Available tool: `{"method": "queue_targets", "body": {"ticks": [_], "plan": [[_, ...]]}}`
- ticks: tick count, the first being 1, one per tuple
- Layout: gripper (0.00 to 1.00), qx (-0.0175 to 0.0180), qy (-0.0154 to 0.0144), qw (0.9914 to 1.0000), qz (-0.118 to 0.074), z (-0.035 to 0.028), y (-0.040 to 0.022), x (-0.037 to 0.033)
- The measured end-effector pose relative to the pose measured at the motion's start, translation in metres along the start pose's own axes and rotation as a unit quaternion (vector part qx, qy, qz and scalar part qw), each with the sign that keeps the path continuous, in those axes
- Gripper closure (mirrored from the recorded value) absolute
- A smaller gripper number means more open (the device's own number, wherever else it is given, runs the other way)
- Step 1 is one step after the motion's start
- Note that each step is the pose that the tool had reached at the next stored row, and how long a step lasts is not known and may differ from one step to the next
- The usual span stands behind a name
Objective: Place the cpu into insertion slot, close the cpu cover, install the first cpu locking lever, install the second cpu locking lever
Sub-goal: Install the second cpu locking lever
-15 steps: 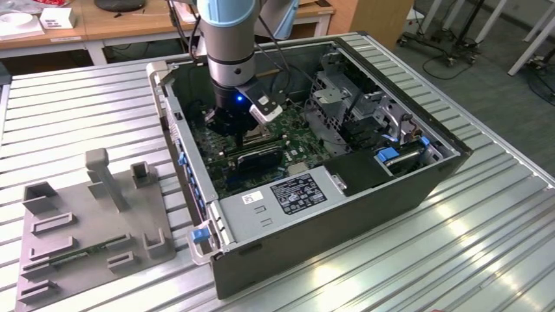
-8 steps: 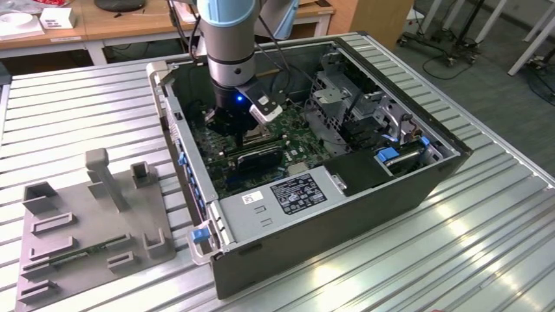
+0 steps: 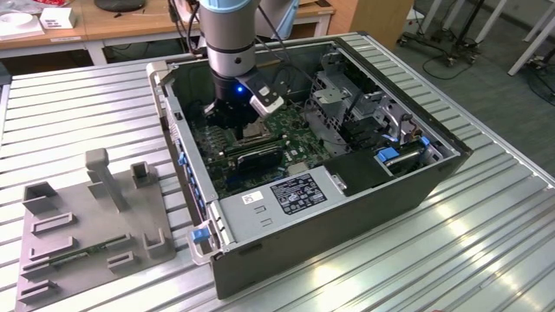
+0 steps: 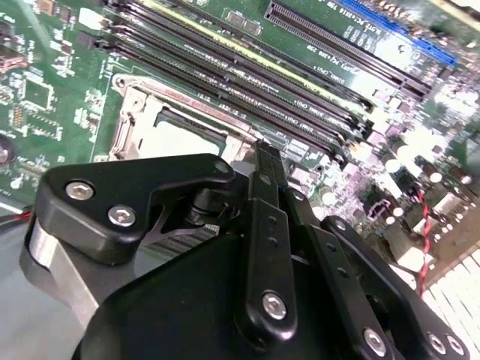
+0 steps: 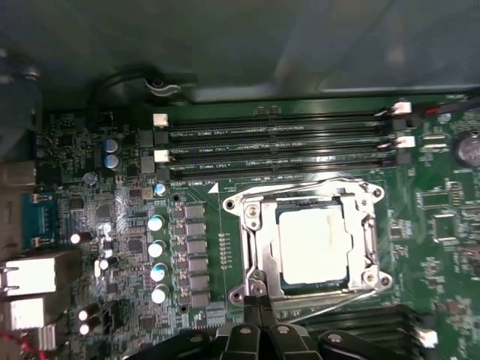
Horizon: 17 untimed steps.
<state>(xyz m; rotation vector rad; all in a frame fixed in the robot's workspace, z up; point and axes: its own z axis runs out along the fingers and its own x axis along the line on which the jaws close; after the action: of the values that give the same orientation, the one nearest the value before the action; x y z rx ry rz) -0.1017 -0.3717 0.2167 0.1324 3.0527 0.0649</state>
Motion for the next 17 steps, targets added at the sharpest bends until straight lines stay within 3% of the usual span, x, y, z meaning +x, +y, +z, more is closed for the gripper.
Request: {"method": "queue_targets", "body": {"ticks": [11,17], "plan": [[0.89,0.0002,0.0022,1.0,0.0,-0.0268,0.0012,-0.0024],[0.89,0.0002,0.0023,1.0,0.0,-0.0288,0.0013,-0.0026]]}}
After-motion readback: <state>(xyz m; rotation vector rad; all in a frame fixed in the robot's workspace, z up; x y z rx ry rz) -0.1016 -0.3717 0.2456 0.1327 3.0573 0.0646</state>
